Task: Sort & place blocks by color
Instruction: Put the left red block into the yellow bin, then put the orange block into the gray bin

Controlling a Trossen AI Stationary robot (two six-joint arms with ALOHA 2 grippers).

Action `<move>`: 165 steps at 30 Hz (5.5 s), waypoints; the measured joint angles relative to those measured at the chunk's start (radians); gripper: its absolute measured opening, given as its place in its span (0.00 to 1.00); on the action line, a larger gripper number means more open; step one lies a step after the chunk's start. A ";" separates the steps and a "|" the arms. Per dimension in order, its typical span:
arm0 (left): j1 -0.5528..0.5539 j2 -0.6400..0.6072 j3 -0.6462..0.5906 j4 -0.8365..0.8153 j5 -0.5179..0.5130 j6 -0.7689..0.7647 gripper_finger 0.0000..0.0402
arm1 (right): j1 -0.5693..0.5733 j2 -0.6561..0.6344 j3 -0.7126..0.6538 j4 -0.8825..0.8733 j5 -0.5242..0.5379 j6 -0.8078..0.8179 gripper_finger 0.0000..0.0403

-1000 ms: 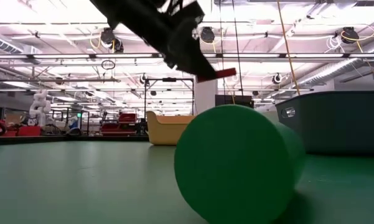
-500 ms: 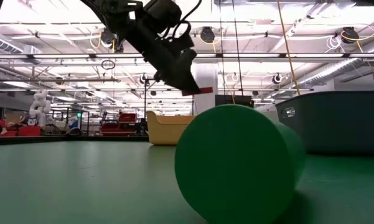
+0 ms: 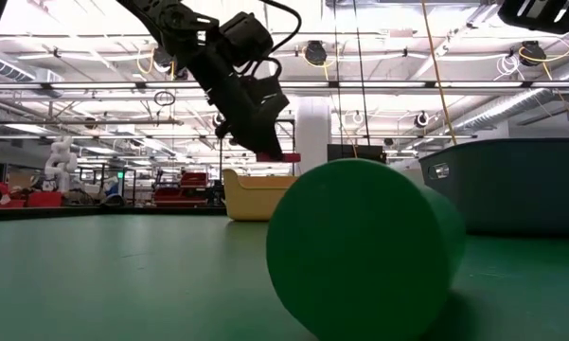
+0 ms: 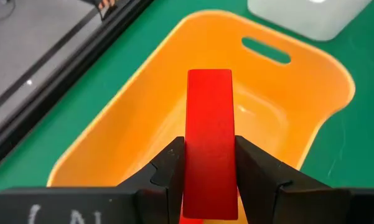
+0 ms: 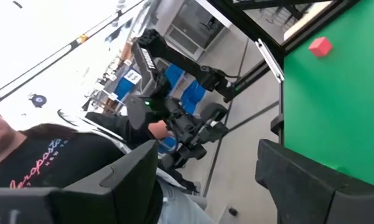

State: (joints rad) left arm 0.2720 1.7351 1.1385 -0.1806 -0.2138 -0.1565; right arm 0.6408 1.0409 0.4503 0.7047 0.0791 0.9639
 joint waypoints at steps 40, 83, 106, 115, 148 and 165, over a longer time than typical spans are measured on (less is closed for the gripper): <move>-0.604 -0.263 0.002 -0.286 0.398 -0.703 0.40 | -0.007 0.001 -0.024 0.050 0.001 0.078 0.67; -1.219 -0.263 -0.234 -0.597 0.300 -1.789 0.60 | -0.007 0.001 -0.024 0.045 0.007 0.071 0.67; -1.224 -0.263 -0.351 -0.394 0.300 -1.840 0.59 | -0.007 0.001 -0.024 0.038 0.007 0.069 0.67; -1.225 -0.242 -0.351 -0.394 0.301 -1.839 0.59 | -0.007 0.001 -0.024 -0.022 0.007 0.071 0.67; -0.984 -0.183 -0.351 0.043 0.117 -1.403 0.35 | -0.007 0.001 -0.024 0.005 0.471 0.071 0.67; -0.555 -0.183 -0.351 0.769 0.029 -1.067 0.35 | -0.059 0.001 0.064 0.025 0.579 -0.611 0.67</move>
State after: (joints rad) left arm -0.2831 1.5520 0.7879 0.5886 -0.1848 -1.2234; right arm 0.5819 1.0416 0.5140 0.7298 0.6581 0.3525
